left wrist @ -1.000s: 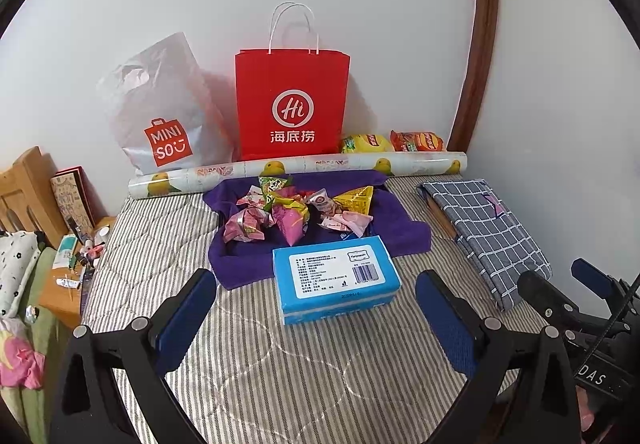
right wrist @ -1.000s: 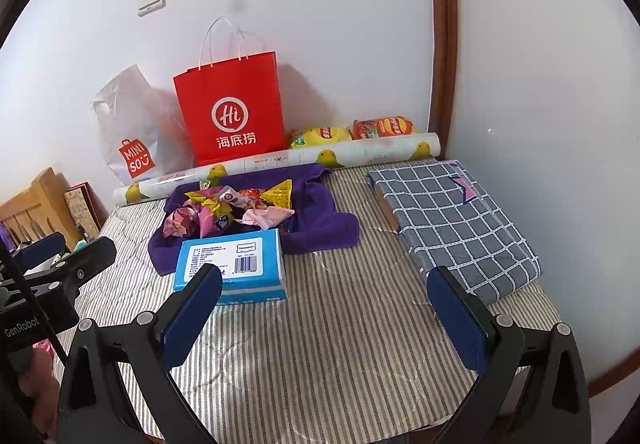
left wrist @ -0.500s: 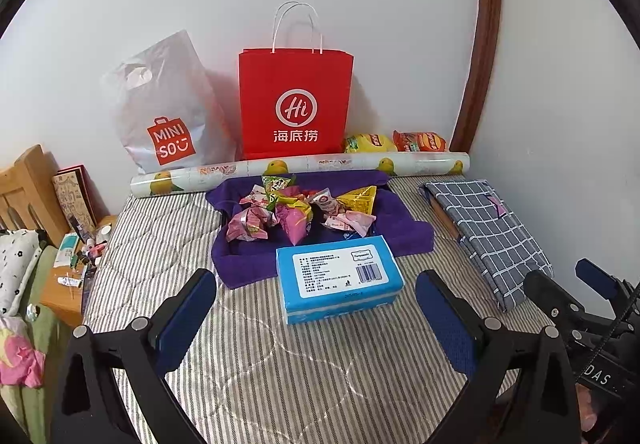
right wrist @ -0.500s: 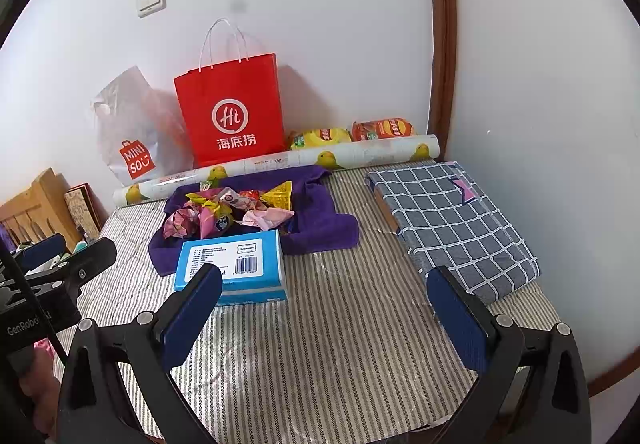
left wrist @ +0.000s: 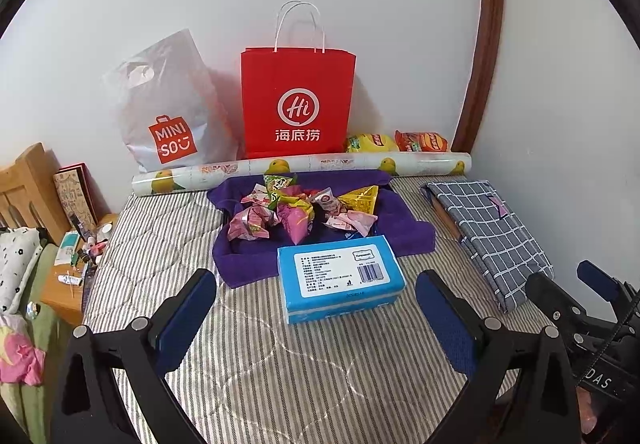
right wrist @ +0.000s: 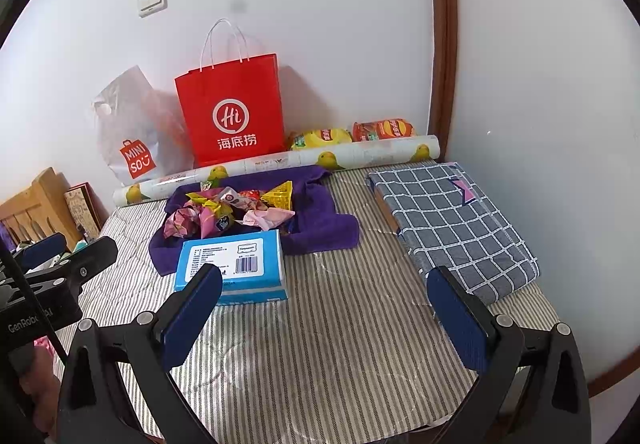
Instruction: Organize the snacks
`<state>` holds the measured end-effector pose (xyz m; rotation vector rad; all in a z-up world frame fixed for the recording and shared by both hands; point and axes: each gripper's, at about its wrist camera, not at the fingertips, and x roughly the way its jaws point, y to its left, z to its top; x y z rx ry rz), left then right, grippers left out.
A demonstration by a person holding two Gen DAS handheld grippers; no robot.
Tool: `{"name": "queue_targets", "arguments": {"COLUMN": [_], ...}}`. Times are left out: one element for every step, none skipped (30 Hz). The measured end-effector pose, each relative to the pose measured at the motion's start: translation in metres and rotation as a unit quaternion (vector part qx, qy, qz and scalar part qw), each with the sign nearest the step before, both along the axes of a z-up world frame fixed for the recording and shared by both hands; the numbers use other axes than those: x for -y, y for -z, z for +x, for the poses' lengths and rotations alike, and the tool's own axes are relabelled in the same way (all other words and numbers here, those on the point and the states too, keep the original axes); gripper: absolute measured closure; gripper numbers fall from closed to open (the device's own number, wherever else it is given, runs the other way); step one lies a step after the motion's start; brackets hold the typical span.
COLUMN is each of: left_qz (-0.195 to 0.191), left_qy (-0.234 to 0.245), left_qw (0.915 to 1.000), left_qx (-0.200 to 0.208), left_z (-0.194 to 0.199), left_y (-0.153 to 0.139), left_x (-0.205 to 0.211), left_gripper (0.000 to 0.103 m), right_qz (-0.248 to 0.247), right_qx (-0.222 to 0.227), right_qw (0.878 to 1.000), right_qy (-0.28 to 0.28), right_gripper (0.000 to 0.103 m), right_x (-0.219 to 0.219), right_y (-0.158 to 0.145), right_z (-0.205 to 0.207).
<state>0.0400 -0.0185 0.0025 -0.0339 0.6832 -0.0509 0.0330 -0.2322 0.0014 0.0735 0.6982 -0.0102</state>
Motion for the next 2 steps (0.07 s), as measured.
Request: {"name": "queue_targets", "arguments": {"left_qz": [0.000,0.001], "left_qy": [0.000,0.000], "left_qw": [1.0000,1.0000], "left_qx": [-0.001,-0.003], "left_z": [0.0001,0.0001], "left_y": [0.0001,0.0005], "left_x": [0.0003,0.0004], "left_gripper": [0.002,0.002], "right_qz": [0.000,0.000], "right_qx": [0.000,0.000], "right_qw": [1.000,1.000], "right_qy": [0.000,0.000], "right_gripper": [0.002,0.002], "right_x": [0.0000,-0.0002], "right_y": [-0.0001,0.0000], "right_z": [0.0000,-0.0001]}}
